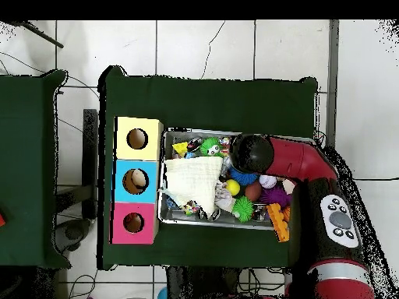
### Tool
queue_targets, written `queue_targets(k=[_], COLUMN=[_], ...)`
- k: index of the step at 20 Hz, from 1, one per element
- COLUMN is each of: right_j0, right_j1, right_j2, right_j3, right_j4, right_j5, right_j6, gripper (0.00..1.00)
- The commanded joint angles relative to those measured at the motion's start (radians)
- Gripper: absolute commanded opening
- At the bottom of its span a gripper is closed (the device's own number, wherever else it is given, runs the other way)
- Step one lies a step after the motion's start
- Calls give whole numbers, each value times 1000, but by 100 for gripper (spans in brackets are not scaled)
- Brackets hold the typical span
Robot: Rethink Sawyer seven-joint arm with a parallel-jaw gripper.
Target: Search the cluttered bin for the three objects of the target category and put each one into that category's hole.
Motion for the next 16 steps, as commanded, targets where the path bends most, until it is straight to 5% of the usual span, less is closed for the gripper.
queue_targets(k=[1, 16], right_j0=[10, 9], right_j1=[62, 95], right_j2=[5, -1], right_j3=[83, 78], right_j4=[-23, -30], right_j5=[-64, -108], right_j6=[121, 110], gripper=[100, 100])
